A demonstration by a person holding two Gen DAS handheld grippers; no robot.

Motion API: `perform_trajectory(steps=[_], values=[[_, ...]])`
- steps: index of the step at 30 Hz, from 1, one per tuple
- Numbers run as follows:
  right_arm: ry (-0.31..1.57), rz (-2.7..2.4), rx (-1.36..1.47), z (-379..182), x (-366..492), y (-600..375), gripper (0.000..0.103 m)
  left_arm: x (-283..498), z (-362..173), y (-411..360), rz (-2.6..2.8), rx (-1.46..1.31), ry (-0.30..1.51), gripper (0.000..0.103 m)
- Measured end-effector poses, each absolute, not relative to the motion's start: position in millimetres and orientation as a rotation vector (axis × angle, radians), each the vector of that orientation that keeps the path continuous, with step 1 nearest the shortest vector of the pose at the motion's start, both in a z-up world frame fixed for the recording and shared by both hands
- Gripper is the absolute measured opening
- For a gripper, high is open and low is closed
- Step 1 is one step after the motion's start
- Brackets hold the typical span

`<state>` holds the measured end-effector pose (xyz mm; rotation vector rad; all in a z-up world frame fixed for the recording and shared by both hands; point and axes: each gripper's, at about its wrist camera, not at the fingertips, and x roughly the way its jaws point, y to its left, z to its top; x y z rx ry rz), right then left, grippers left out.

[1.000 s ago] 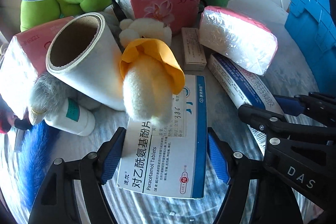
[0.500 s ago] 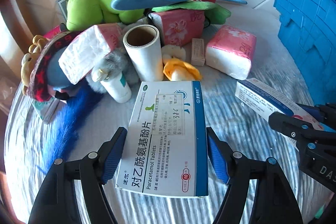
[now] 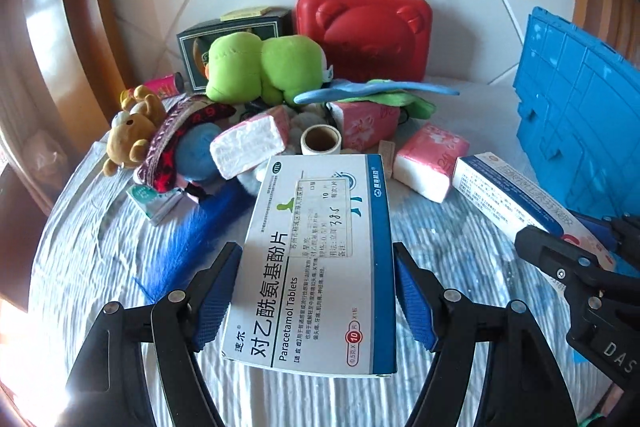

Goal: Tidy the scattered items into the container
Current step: 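Lift and carry the paracetamol box and ointment box over the blue bin, then open both grippers to drop the two boxes into the bin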

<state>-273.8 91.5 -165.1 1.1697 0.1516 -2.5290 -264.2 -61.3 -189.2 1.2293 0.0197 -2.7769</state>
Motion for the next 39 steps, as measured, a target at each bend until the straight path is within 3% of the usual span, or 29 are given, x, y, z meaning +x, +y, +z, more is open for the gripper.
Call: perform_trajectory(steps=[14, 24, 39], values=[[0.168, -2.692, 0.996, -93.1, -204.1, 81.0, 0.039, -213.4, -126.8, -41.7, -2.945, 1.082, 0.005, 0.074], [0.112, -2.87, 0.839, -37.9, -169.7, 142.5, 0.039, -189.8, -80.2, -7.7, -3.087, 0.939, -0.027, 0.074], [0.022, -3.14, 0.756, -11.4, -130.2, 368.2, 0.039, -176.6, -24.1, 206.2, -3.311, 0.782, -0.11, 0.074]])
